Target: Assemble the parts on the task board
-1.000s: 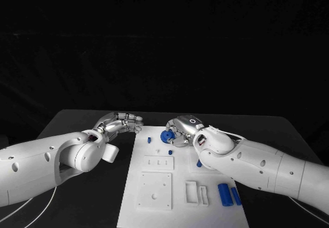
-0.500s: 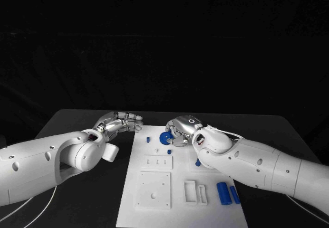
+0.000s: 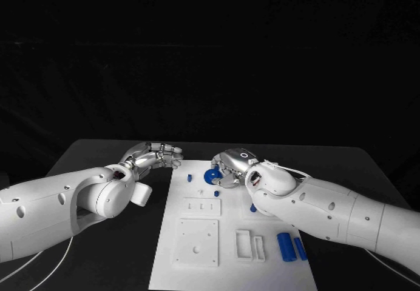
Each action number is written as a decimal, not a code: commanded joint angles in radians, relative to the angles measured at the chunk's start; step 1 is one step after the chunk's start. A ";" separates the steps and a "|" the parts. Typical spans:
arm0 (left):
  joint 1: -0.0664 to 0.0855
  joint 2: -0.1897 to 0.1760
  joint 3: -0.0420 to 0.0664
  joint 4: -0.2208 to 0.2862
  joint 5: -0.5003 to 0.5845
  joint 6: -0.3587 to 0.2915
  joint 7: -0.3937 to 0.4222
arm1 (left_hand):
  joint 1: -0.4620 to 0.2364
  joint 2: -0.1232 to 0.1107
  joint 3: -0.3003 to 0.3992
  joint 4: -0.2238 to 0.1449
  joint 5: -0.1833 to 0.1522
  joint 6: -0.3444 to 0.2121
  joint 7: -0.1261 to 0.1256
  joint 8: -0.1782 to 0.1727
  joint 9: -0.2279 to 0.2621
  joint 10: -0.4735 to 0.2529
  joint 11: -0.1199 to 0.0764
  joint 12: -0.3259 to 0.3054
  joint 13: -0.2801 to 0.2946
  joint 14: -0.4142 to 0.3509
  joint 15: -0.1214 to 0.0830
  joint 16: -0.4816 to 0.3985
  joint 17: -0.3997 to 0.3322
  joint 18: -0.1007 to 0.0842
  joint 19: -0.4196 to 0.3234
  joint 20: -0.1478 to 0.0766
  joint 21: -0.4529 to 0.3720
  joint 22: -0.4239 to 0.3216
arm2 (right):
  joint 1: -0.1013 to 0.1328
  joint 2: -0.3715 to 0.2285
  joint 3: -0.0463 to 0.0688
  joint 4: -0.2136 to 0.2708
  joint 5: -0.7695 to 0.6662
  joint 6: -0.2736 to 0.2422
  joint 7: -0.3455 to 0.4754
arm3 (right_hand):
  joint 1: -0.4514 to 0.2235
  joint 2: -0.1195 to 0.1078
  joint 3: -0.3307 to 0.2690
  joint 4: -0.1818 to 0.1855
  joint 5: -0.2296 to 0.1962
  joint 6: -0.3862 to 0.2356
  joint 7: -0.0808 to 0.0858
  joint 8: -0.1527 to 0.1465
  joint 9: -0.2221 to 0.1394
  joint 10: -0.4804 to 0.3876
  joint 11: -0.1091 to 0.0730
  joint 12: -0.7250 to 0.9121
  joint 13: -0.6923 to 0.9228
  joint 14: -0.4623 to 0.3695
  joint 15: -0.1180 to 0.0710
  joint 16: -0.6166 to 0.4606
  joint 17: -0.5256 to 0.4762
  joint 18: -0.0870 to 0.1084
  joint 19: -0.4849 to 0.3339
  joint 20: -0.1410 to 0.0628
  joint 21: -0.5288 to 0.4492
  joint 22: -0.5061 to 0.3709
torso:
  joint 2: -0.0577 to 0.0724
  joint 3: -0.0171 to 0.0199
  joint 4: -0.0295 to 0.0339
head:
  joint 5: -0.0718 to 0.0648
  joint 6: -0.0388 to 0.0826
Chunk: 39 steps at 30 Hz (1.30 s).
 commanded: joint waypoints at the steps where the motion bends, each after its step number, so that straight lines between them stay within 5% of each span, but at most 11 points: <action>1: 0.003 0.003 0.001 -0.002 -0.003 0.015 0.009 | -0.006 0.002 0.003 0.001 -0.003 0.006 0.001 -0.007 0.001 0.006 0.001 -0.005 -0.001 0.002 0.004 -0.002 -0.001 0.006 -0.004 0.003 0.001 0.019 | -0.001 -0.022 0.000 0.016 0.059 -0.050 0.041 | -0.006 -0.008 -0.006 0.002 0.003 -0.012 0.017 -0.004 -0.001 -0.001 0.006 -0.001 -0.001 0.002 0.006 -0.006 0.002 0.016 -0.005 0.001 -0.005 0.014 | 0.000 0.0003 0.0006 | -0.001 0.002; 5: 0.003 0.003 0.001 -0.001 0.003 0.014 0.009 | -0.007 0.002 0.003 0.001 -0.003 0.006 0.001 -0.007 0.001 0.006 0.001 -0.005 -0.001 0.002 0.004 -0.002 -0.001 0.006 -0.004 0.003 0.001 0.019 | 0.000 -0.065 0.007 0.036 0.226 -0.047 0.144 | -0.010 -0.005 -0.010 0.008 0.005 -0.012 0.017 -0.004 -0.001 0.000 0.006 0.000 -0.001 0.002 0.007 -0.006 0.003 0.016 -0.004 0.000 -0.005 0.013 | -0.001 0.0003 0.0000 | -0.005 0.003; 9: 0.003 0.000 0.001 0.003 0.004 0.014 0.010 | -0.007 0.002 0.003 0.001 -0.003 0.006 0.001 -0.007 0.001 0.006 0.001 -0.005 -0.001 0.002 0.004 -0.002 -0.001 0.006 -0.004 0.003 0.001 0.019 | 0.003 -0.118 0.047 0.060 0.380 -0.003 0.239 | -0.008 0.021 -0.037 -0.013 0.039 -0.019 0.020 -0.006 -0.001 -0.004 0.009 0.004 0.001 0.002 0.009 -0.007 0.007 0.016 -0.008 -0.002 -0.006 0.015 | -0.001 0.0003 -0.0028 | -0.004 0.008; 12: 0.003 -0.003 0.001 0.004 0.004 0.002 0.012 | -0.007 0.002 0.003 0.001 -0.003 0.006 0.001 -0.007 0.001 0.006 0.001 -0.005 -0.001 0.002 0.004 -0.002 -0.001 0.006 -0.004 0.003 0.001 0.019 | 0.020 -0.170 0.060 0.077 0.560 0.047 0.287 | -0.024 0.070 -0.108 -0.074 0.102 -0.024 0.023 -0.006 0.000 -0.014 0.012 0.009 0.001 -0.001 0.012 -0.010 0.014 0.016 -0.018 -0.004 -0.008 0.017 | -0.004 0.0021 -0.0100 | -0.004 0.013; 15: 0.003 -0.006 0.001 0.006 0.004 -0.003 0.015 | -0.007 0.002 0.003 0.001 -0.003 0.006 0.001 -0.007 0.001 0.006 0.001 -0.005 -0.001 0.002 0.004 -0.003 -0.001 0.006 -0.005 0.003 0.001 0.019 | 0.034 -0.207 0.061 0.081 0.606 0.083 0.304 | -0.033 0.098 -0.145 -0.116 0.151 -0.025 0.023 -0.006 0.000 -0.018 0.013 0.011 0.000 -0.002 0.013 -0.012 0.017 0.016 -0.022 -0.003 -0.008 0.018 | -0.005 0.0040 -0.0151 | -0.007 0.018; 19: 0.003 -0.003 0.001 0.006 0.005 0.001 0.014 | -0.006 -0.001 0.003 0.000 -0.002 0.006 0.001 -0.008 0.002 0.006 0.001 -0.006 -0.001 0.000 0.005 -0.004 -0.001 0.006 -0.006 0.003 0.001 0.019 | 0.042 -0.251 0.061 0.053 0.612 0.125 0.344 | -0.019 0.104 -0.167 -0.127 0.175 -0.025 0.023 -0.006 -0.001 -0.022 0.013 0.012 -0.001 -0.003 0.013 -0.015 0.019 0.016 -0.027 -0.003 -0.010 0.018 | -0.008 0.0086 -0.0236 | -0.007 0.018; 32: -0.002 -0.003 -0.001 0.005 0.006 0.007 0.014 | -0.006 0.000 0.003 0.000 -0.002 0.006 0.001 -0.008 0.002 0.006 0.001 -0.006 -0.001 -0.001 0.005 -0.004 -0.002 0.006 -0.006 0.003 0.001 0.019 | 0.037 -0.328 0.061 -0.034 0.626 0.217 0.383 | 0.102 0.108 -0.199 -0.129 0.176 -0.012 0.017 0.000 0.000 -0.033 0.007 0.012 -0.005 -0.011 0.007 -0.024 0.025 0.016 -0.048 0.005 -0.010 0.021 | -0.012 0.0253 -0.0359 | -0.006 0.021; 36: -0.005 -0.004 -0.001 0.004 0.006 0.010 0.013 | -0.006 0.000 0.003 0.000 -0.002 0.006 0.001 -0.008 0.002 0.006 0.001 -0.006 -0.001 -0.001 0.005 -0.004 -0.002 0.006 -0.006 0.003 0.001 0.019 | 0.024 -0.337 0.061 -0.057 0.631 0.223 0.386 | 0.112 0.107 -0.218 -0.129 0.206 -0.015 0.015 -0.002 -0.002 -0.036 0.005 0.012 -0.007 -0.012 0.006 -0.026 0.027 0.016 -0.052 0.010 -0.009 0.020 | -0.012 0.0242 -0.0347 | -0.015 0.020; 38: -0.005 -0.004 -0.001 0.003 0.006 0.009 0.012 | -0.006 0.000 0.003 0.000 -0.002 0.006 0.001 -0.008 0.002 0.006 0.001 -0.006 -0.001 -0.001 0.005 -0.004 -0.002 0.006 -0.006 0.003 0.001 0.019 | 0.014 -0.337 0.061 -0.069 0.644 0.225 0.388 | 0.112 0.107 -0.222 -0.129 0.203 -0.016 0.015 -0.003 -0.003 -0.036 0.005 0.012 -0.008 -0.013 0.006 -0.027 0.027 0.016 -0.052 0.010 -0.009 0.020 | -0.012 0.0267 -0.0370 | -0.013 0.021; 39: -0.005 -0.004 -0.001 0.003 0.006 0.010 0.012 | -0.006 0.000 0.003 0.000 -0.002 0.006 0.001 -0.008 0.002 0.006 0.001 -0.007 -0.001 -0.001 0.005 -0.004 -0.002 0.006 -0.006 0.003 0.001 0.019 | 0.009 -0.337 0.061 -0.072 0.645 0.226 0.388 | 0.111 0.107 -0.225 -0.129 0.199 -0.018 0.015 -0.004 -0.003 -0.037 0.005 0.012 -0.008 -0.013 0.006 -0.027 0.028 0.016 -0.053 0.011 -0.009 0.020 | -0.012 0.0245 -0.0363 | -0.014 0.021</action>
